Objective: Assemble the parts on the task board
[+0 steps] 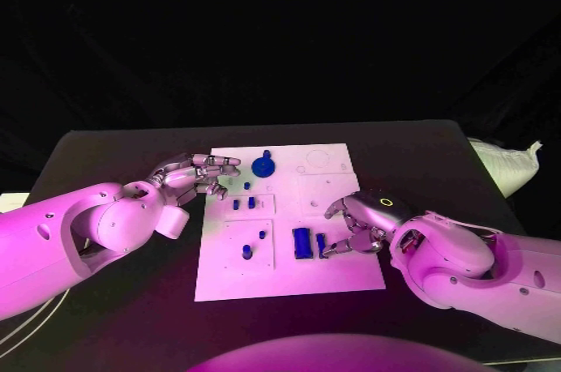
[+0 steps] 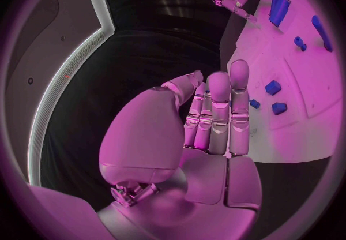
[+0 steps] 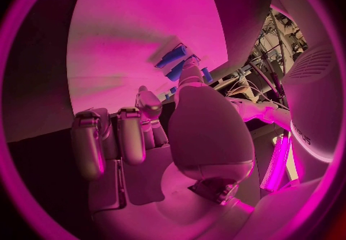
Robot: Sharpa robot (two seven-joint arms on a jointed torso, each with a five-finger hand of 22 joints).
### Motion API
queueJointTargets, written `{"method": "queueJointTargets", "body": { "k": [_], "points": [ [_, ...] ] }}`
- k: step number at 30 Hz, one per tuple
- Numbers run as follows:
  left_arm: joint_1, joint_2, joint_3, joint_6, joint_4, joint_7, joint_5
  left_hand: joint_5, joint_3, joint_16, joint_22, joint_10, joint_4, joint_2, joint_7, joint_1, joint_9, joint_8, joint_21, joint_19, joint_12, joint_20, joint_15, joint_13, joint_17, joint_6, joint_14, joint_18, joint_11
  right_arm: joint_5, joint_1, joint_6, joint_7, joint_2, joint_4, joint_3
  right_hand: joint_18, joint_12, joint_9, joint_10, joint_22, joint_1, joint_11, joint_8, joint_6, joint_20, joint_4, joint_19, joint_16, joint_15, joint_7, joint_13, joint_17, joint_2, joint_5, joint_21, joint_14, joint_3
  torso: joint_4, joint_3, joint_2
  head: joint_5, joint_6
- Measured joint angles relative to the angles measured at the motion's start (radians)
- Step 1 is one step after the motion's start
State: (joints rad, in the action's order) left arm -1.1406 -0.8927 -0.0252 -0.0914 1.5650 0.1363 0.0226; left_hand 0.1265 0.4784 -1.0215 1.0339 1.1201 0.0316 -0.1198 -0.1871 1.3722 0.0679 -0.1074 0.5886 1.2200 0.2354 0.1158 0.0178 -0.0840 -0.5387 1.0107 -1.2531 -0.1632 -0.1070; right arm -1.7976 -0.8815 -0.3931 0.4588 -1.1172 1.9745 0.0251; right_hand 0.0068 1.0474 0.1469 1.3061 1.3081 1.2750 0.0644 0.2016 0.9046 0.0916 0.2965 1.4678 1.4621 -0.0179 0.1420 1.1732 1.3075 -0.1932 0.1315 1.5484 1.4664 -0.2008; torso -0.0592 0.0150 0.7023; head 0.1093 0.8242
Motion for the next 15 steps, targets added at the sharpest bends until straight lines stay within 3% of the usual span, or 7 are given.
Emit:
{"method": "queueJointTargets", "body": {
  "k": [4, 10, 15],
  "points": [
    [0.0, 0.0, 0.0, 0.0, 0.0, 0.0, 0.0, 0.0, 0.0, 0.0, 0.0, 0.0, 0.0, 0.0, 0.0, 0.0, 0.0, 0.0, 0.0, 0.0, 0.0, 0.0, 0.0, 0.0, 0.0, 0.0, 0.0, 0.0, 0.0, 0.003, 0.0, 0.001, 0.002, 0.008, -0.011, 0.0, 0.0, 0.0, -0.001, 0.0, 0.0, 0.0, 0.0, 0.007, 0.0, 0.0, 0.0, 0.0, 0.0, 0.0, 0.0, 0.0, 0.0, 0.0, 0.0, 0.0, 0.0, 0.008, -0.0001, 0.0006, 0.0, 0.0, 0.001],
    [0.0, 0.0, 0.0, 0.0, 0.001, 0.0, 0.0, 0.0, 0.0, 0.0, 0.0, 0.0, 0.0, 0.0, 0.0, 0.0, 0.0, 0.0, 0.0, 0.0, 0.0, 0.0, 0.0, 0.0, 0.0, 0.0, 0.0, 0.0, 0.0, -0.002, 0.0, 0.01, 0.007, 0.024, -0.03, 0.0, 0.0, 0.0, -0.005, 0.004, 0.0, 0.026, -0.004, 0.011, 0.003, 0.0, 0.0, 0.0, 0.0, 0.0, -0.003, -0.004, 0.0, 0.025, -0.008, 0.0, 0.0, 0.022, -0.0001, 0.0006, 0.0, 0.0, 0.002],
    [0.0, 0.0, 0.0, 0.0, 0.001, -0.001, 0.0, 0.0, 0.0, 0.0, 0.0, 0.0, 0.0, 0.0, 0.0, 0.0, 0.0, 0.0, 0.0, 0.0, 0.0, 0.0, 0.0, 0.0, 0.0, 0.0, 0.0, 0.0, 0.0, -0.02, 0.0, 0.026, 0.014, 0.04, -0.044, 0.0, 0.0, 0.0, -0.01, 0.004, 0.0, 0.063, -0.004, 0.019, 0.003, 0.0, -0.003, 0.0, 0.0, 0.0, -0.003, -0.005, 0.0, 0.022, -0.036, 0.0, 0.0, 0.03, 0.0, 0.0001, 0.0, -0.002, 0.003]
  ]
}}
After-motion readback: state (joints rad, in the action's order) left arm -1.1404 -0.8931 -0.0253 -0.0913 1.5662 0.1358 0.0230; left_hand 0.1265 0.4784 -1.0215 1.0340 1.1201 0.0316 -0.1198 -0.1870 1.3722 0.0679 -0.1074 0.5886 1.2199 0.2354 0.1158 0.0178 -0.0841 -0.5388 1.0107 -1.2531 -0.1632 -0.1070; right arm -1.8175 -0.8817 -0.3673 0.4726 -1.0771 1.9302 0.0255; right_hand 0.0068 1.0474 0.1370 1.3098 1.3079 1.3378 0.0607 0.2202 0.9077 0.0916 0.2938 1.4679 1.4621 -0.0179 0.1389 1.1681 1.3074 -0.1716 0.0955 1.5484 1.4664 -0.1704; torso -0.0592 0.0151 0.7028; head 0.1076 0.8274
